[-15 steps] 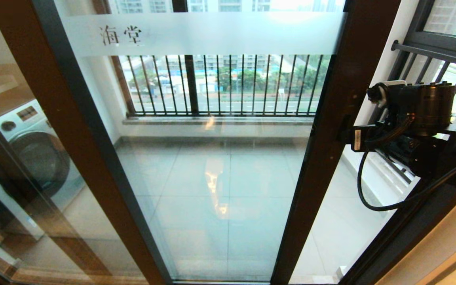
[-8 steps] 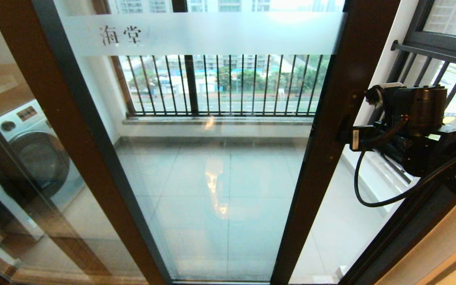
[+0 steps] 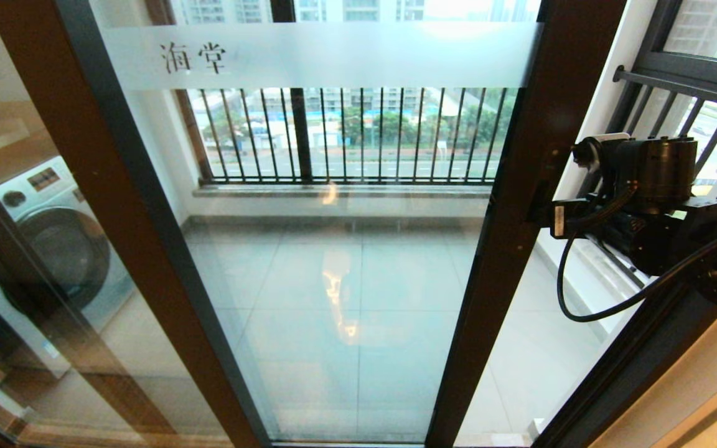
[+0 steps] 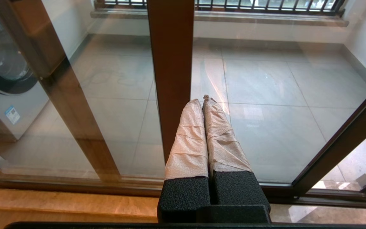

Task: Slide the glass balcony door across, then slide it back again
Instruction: Close the slid door

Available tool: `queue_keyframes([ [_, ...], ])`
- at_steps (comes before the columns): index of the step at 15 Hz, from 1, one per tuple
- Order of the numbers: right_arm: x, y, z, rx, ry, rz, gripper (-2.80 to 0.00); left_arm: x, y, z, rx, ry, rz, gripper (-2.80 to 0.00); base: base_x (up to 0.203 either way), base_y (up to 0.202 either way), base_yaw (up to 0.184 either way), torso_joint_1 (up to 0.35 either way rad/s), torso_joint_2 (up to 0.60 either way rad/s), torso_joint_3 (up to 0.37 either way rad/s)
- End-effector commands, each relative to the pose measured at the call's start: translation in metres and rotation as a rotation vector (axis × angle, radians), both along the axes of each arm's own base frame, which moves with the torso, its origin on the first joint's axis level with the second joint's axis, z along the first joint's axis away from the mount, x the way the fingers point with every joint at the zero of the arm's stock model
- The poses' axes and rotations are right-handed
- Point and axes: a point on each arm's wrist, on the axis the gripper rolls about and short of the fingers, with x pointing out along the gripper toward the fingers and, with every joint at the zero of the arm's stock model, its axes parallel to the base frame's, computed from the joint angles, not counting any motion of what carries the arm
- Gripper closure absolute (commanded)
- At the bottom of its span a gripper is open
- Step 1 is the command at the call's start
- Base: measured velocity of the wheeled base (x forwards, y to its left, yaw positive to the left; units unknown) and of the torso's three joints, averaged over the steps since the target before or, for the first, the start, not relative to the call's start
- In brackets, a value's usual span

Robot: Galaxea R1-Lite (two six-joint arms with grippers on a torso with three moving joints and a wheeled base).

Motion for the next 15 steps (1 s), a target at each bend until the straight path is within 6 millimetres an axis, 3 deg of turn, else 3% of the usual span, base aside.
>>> queue_keyframes([
  [1,0.002,-0.003,-0.002,-0.002,0.000,-0.017,-2.80,0.000,0.000,0.000,0.000,0.001,0.001,0.00,0.000,0.000,0.000,0.000,0.00,0.000],
  [15,0.007,-0.024,-0.002,-0.013,0.003,-0.077,-2.80,0.000,0.000,0.000,0.000,0.000,0.001,0.00,0.000,0.000,0.000,0.000,0.00,0.000],
])
